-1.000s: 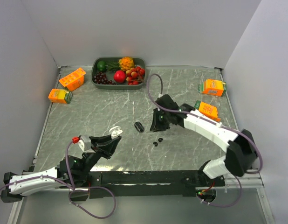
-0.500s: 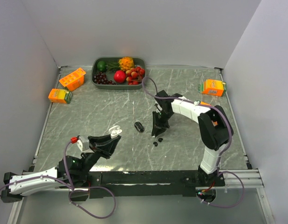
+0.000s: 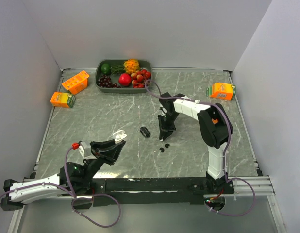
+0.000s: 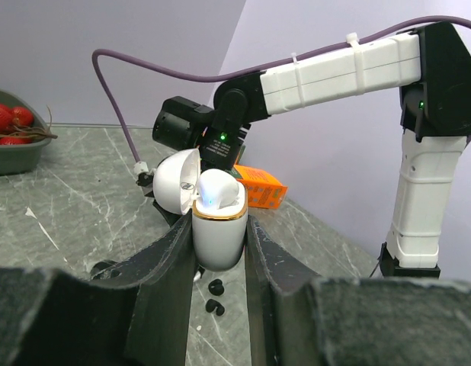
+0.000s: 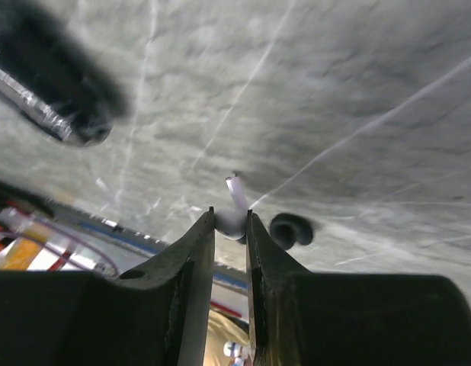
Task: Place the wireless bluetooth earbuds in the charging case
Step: Pick up the earbud from the center of the board.
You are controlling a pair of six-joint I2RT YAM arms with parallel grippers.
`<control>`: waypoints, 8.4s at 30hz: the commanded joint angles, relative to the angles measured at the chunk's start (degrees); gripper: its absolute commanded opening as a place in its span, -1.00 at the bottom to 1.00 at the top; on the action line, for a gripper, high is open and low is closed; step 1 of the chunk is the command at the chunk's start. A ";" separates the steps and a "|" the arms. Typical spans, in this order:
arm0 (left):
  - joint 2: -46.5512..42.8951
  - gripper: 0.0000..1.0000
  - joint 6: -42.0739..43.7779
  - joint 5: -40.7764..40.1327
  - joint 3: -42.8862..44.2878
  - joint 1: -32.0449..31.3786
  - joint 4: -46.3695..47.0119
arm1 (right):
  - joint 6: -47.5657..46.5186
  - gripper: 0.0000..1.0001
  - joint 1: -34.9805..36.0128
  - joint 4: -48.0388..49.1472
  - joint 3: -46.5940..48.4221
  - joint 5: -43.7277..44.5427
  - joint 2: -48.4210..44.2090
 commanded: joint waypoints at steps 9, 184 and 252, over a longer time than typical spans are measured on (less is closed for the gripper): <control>0.33 -0.98 0.09 0.93 -0.88 0.13 2.52 | -2.65 0.23 -0.43 -3.45 5.19 11.70 -2.63; -1.17 -0.98 -2.11 1.20 0.97 0.04 -5.56 | -10.73 -0.31 17.94 31.79 -20.38 32.10 -16.79; 19.84 -0.98 4.31 10.43 -3.43 0.04 28.98 | 16.52 -1.00 28.57 100.37 -39.90 7.40 -53.00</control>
